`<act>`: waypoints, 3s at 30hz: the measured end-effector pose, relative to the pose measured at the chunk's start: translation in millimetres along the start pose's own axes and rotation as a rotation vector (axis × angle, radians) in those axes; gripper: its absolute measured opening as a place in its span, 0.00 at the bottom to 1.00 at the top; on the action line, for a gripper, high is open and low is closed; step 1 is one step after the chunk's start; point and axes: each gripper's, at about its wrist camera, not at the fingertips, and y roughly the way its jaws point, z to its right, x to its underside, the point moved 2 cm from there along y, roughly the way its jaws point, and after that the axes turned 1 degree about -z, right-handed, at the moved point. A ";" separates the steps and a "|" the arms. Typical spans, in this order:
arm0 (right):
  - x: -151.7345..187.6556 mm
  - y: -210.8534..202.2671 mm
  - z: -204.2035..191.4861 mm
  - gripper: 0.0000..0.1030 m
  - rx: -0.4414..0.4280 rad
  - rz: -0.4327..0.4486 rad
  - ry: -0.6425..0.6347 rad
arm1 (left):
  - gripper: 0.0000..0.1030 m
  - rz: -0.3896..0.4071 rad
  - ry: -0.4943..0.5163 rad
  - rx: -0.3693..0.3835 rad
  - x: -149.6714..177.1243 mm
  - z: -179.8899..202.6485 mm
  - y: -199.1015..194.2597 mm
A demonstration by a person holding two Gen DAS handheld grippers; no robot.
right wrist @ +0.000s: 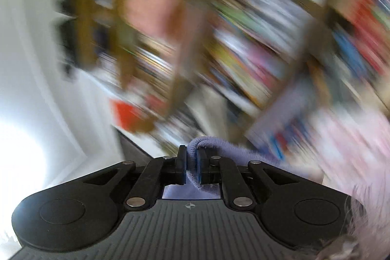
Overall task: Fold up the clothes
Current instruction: 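Lift the sweater with both grippers and shake it open in the air, then lower the sweater onto the bed with both grippers and release the left gripper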
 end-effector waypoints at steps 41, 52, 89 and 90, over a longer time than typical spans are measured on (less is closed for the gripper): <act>158.1 -25.8 109.0 0.58 0.779 -0.497 -0.178 | 0.64 -0.676 0.088 -0.007 203.9 -62.0 52.9; 197.0 -45.1 110.4 0.36 0.822 -0.715 -0.240 | 0.60 -0.520 0.396 0.421 179.8 80.2 86.2; 206.1 -42.2 102.6 0.15 0.834 -0.749 -0.262 | 0.40 -0.708 -0.370 -0.608 212.2 -271.5 23.9; 206.8 -41.2 102.2 0.15 0.839 -0.748 -0.258 | 0.47 -0.721 -0.419 -0.513 222.4 -260.4 22.6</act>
